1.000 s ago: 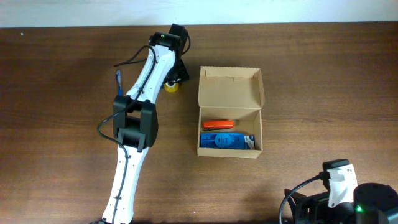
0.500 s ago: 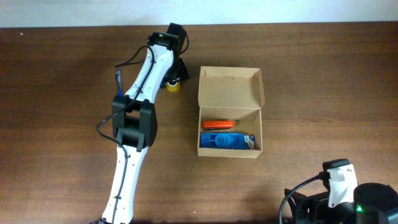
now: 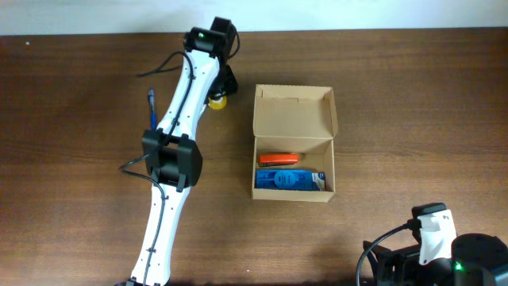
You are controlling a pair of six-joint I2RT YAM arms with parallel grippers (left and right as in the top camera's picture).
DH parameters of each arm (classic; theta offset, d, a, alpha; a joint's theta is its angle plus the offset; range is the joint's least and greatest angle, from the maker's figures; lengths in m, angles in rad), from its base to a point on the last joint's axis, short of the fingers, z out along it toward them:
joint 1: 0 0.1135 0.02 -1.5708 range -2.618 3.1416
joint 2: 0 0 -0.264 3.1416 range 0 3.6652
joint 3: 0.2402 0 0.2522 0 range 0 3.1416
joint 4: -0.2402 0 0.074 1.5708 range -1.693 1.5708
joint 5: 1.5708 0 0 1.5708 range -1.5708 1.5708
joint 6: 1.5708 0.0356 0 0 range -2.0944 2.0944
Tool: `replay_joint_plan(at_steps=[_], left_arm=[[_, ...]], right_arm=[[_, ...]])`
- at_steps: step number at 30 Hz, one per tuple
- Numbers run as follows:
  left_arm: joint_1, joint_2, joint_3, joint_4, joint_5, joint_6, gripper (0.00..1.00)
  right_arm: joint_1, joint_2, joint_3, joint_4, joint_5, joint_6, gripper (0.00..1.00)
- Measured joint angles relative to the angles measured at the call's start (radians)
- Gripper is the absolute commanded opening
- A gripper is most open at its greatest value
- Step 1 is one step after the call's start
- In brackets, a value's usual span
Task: Pack container
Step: 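Carry the tape roll over the box and lower it inside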
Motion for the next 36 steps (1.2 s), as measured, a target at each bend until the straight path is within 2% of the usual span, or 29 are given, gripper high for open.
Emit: replay_joint_plan(at_steps=[3,6,10,15,17,21,25,29,36], left_arm=[[-0.006,0.001,0.173,-0.118,-0.003,0.008,0.26],[-0.043,-0.003,0.285,-0.128,-0.002,0.057,0.26],[-0.138,-0.038,0.288,-0.129,0.002,0.13,0.25],[-0.226,-0.085,0.278,-0.129,0.002,0.196,0.19],[-0.227,-0.134,0.184,-0.128,-0.013,0.199,0.17],[-0.225,-0.415,-0.214,-0.122,-0.18,0.093,0.17],[-0.232,-0.645,-0.482,0.004,-0.254,0.035,0.17],[-0.319,-0.688,-0.651,0.103,-0.236,0.026,0.17],[-0.445,-0.689,-0.76,0.3,-0.134,0.071,0.17]], right_arm=[[0.0,0.0,0.0,0.0,0.0,0.0,0.99],[0.0,0.0,0.0,0.0,0.0,0.0,0.99],[0.0,0.0,0.0,0.0,0.0,0.0,0.99],[0.0,0.0,0.0,0.0,0.0,0.0,0.99],[0.0,0.0,0.0,0.0,0.0,0.0,1.0],[0.0,0.0,0.0,0.0,0.0,0.0,0.99],[0.0,0.0,0.0,0.0,0.0,0.0,0.99],[0.0,0.0,0.0,0.0,0.0,-0.001,0.99],[0.0,0.0,0.0,0.0,0.0,0.0,0.99]])
